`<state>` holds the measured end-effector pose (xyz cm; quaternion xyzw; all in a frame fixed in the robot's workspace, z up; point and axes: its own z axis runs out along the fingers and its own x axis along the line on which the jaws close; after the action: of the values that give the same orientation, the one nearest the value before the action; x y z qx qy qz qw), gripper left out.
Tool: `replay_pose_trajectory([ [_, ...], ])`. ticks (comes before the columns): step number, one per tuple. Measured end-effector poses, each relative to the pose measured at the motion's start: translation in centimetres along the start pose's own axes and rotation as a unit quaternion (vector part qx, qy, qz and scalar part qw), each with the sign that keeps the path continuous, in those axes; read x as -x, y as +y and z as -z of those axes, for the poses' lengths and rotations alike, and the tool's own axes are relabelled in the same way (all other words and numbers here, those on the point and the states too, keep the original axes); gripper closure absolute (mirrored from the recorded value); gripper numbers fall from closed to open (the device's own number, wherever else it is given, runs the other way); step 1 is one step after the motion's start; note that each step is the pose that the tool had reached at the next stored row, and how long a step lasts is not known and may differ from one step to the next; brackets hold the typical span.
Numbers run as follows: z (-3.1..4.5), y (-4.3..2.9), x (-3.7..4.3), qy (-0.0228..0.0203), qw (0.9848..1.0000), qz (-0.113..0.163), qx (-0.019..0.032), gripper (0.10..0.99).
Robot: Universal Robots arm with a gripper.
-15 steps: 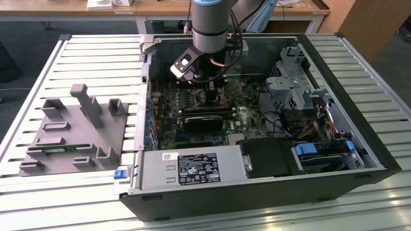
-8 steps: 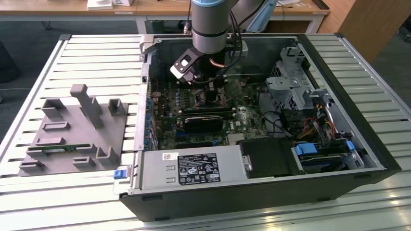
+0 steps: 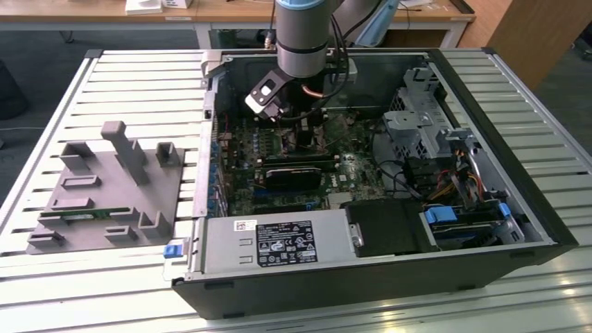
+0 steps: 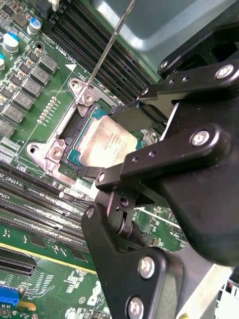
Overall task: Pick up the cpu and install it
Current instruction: 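Place the cpu into insertion slot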
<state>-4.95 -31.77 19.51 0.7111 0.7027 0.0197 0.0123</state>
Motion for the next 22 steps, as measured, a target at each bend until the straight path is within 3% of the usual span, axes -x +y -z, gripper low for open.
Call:
replay_pose_trajectory([
  [2, 0.00, 0.00, 0.00, 0.0000, 1.0000, 0.000, 0.0000, 0.545],
  [3, -0.01, 0.00, 0.00, 0.0000, 1.0000, 0.000, 0.0000, 0.486],
  [9, 0.03, 0.00, 0.00, 0.0000, 1.0000, 0.000, 0.0000, 0.486],
  [17, 1.12, 0.05, -0.01, 0.0000, 1.0000, 0.000, 0.0000, 0.486],
  [22, 1.31, 0.06, -0.02, 0.0001, 1.0000, 0.000, 0.0000, 0.678],
])
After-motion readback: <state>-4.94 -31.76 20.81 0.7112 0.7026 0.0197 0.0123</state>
